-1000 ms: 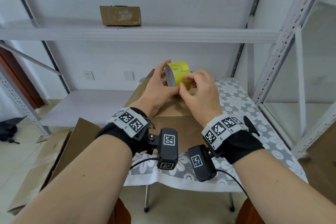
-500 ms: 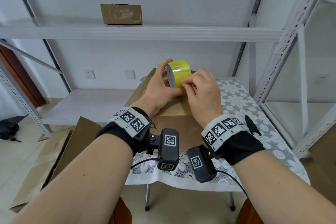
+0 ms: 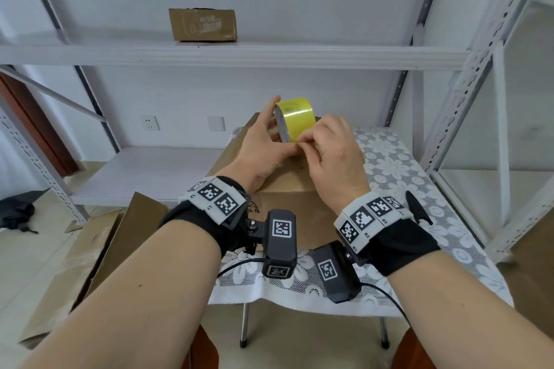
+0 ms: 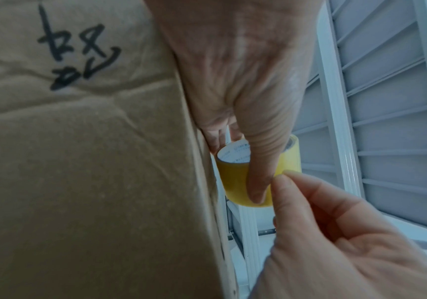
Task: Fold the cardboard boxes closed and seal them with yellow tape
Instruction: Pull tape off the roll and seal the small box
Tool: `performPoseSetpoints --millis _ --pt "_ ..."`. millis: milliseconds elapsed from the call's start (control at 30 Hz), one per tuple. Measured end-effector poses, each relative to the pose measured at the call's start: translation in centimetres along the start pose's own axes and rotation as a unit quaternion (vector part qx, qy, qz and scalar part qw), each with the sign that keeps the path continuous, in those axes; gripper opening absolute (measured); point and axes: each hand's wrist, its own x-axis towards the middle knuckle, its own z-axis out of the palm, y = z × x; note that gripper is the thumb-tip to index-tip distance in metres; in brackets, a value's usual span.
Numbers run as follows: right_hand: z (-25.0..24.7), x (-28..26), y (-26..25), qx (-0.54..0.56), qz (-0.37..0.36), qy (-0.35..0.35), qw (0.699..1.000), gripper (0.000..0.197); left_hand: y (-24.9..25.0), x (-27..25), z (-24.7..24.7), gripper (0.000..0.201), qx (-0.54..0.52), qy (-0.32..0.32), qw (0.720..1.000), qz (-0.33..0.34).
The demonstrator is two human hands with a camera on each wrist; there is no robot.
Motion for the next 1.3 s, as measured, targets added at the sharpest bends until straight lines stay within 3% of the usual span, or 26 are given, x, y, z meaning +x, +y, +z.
performPoseSetpoints --millis 333,433,500,633,767,933,1100,1200,1300 --pt "-0.3 0.1 -0.1 0.051 -0.004 0.013 0.999 0.005 0.3 0.1 -0.1 0.100 -0.059 -0.017 0.998 -0.033" --pt "-0.4 0.1 0.1 0.080 0.005 0.035 0.996 0.004 0.5 -0.1 0.0 0.077 -0.062 -0.042 0.997 -0.030" --pt "-0.3 0.2 0.2 0.097 0.027 0.041 0.994 0.002 0.7 -0.2 0.2 0.076 -0.053 -0.027 0.998 -0.034" --pt "-0.4 0.4 0.3 0.140 0.076 0.031 0.987 0.005 1.4 -0.5 0.9 0.072 0.022 0.011 1.000 -0.019" --pt "-0.6 0.7 0.1 0.145 0.096 0.005 0.985 0.007 1.7 -0.8 0.8 0.084 0.019 0.011 0.999 0.028" --pt "-0.5 1.0 -0.3 0.140 0.107 -0.014 0.984 0.006 1.7 -1.1 0.9 0.070 0.095 0.024 0.992 0.073" --pt "-0.2 1.1 -0.4 0.129 0.109 -0.028 0.985 0.003 1.8 -1.4 0.9 0.063 -0.011 0.026 0.997 0.065" --pt "0.1 1.2 -0.3 0.139 0.099 -0.029 0.985 0.005 2.0 -1.6 0.9 0.050 -0.046 0.050 0.996 0.059" --pt "0.3 1.2 -0.3 0.145 0.095 -0.027 0.985 0.007 2.0 -1.7 0.7 0.022 -0.032 0.068 0.996 0.040"
